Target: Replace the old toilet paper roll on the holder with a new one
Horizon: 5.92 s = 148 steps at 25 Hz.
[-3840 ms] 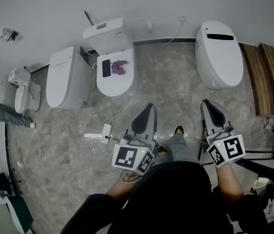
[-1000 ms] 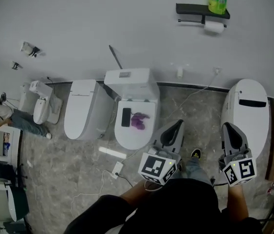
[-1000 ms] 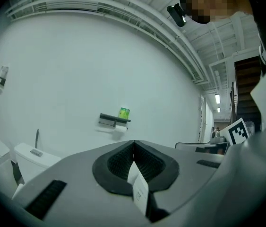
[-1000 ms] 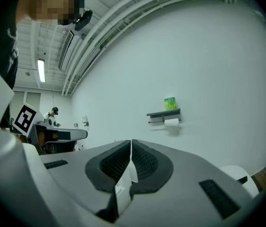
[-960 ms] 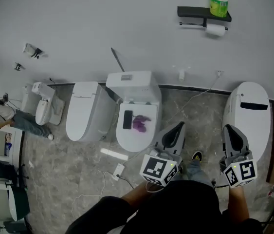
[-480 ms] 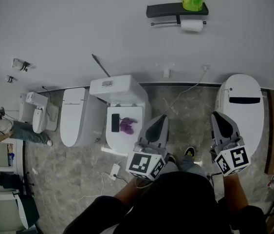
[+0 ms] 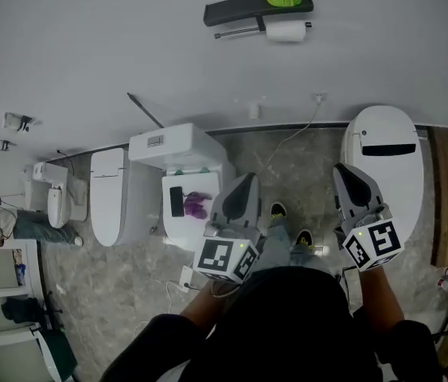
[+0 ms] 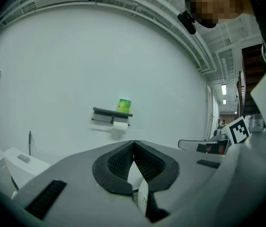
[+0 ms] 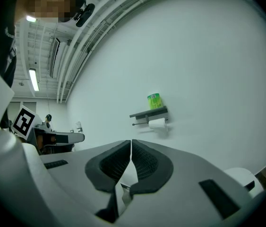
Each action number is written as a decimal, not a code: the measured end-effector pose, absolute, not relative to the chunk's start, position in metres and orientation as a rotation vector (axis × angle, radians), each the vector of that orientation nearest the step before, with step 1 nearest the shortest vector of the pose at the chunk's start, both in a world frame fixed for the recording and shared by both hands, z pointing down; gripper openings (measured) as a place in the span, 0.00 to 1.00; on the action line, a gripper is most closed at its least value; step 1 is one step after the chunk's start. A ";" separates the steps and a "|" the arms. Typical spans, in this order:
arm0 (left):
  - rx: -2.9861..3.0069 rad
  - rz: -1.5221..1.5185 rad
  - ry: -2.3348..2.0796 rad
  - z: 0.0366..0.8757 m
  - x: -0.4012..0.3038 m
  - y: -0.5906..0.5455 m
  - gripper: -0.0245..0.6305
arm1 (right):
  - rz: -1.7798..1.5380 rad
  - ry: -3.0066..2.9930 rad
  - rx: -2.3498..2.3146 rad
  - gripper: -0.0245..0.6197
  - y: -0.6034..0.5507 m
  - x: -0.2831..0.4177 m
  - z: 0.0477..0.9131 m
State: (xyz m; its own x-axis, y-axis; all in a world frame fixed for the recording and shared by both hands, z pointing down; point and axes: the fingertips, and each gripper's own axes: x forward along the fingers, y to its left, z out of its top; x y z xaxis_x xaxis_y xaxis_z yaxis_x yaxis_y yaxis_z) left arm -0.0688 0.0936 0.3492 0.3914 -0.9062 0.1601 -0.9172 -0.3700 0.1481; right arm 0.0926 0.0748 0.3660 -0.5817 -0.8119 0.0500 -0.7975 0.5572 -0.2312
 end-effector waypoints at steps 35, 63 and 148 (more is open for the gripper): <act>2.486 -0.038 -1.422 0.371 -0.135 -0.137 0.07 | -0.143 2.750 -1.685 0.07 -0.144 0.059 0.346; 2.502 -0.016 -1.556 0.348 -0.079 -0.232 0.07 | 0.510 3.245 -1.466 0.08 -0.252 0.048 0.363; 2.354 -0.089 -1.887 0.336 -0.171 -0.216 0.07 | 0.147 2.818 -1.093 0.38 -0.344 -0.121 0.199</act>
